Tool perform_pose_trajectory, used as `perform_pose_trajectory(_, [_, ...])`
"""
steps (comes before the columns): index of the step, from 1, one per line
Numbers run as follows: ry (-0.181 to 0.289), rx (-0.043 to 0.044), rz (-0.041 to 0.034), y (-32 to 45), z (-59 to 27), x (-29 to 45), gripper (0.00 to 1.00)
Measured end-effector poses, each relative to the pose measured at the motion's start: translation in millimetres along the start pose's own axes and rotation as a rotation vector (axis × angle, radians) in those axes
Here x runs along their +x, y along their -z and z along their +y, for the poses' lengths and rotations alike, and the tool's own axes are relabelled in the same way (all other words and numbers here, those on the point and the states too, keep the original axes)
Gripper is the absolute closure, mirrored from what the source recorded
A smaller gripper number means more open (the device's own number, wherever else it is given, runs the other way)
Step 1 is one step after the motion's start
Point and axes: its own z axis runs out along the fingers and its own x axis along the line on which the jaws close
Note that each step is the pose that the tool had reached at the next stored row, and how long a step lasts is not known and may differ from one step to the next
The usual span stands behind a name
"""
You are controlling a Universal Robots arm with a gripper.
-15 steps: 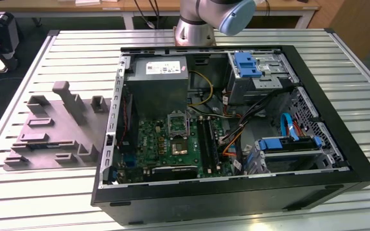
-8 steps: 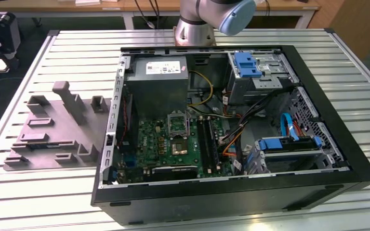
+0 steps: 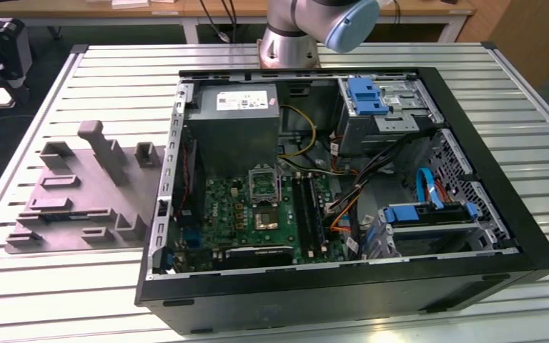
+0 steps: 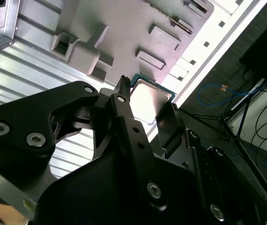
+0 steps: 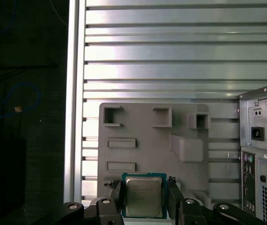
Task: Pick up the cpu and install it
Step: 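Pick up the cpu and move it towards the insertion slot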
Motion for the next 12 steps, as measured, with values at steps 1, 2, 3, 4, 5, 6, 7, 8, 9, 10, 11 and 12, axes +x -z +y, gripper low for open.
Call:
perform_pose_trajectory(1, [0.000,0.0000,0.0000,-0.1,0.0,-0.1,0.53])
perform_pose_trajectory(2, [0.000,0.0001,0.0001,-0.1,0.0,-0.2,0.53])
perform_pose_trajectory(3, [0.000,0.0001,0.0001,-0.2,0.0,-0.3,0.53])
perform_pose_trajectory(4, [0.000,0.0001,0.0001,-0.2,0.0,-0.4,0.53])
perform_pose_trajectory(5, [0.000,0.0001,0.0001,-0.3,0.0,-0.6,0.53])
perform_pose_trajectory(6, [0.000,0.0001,0.0001,-0.3,0.0,-0.8,0.53])
perform_pose_trajectory(7, [0.000,0.0001,0.0002,-0.3,0.0,-1.1,0.53])
perform_pose_trajectory(8, [0.000,0.0000,0.0001,-0.4,0.0,-1.4,0.53])
perform_pose_trajectory(9, [0.000,0.0000,0.0000,-0.4,0.0,-1.5,0.53])
perform_pose_trajectory(10, [0.000,0.0001,0.0002,-0.3,0.0,-2.0,0.53])
perform_pose_trajectory(11, [0.000,0.0001,0.0002,-0.3,0.0,-2.2,0.53])
perform_pose_trajectory(12, [0.000,0.0000,0.0001,-0.4,0.0,-2.3,0.53])
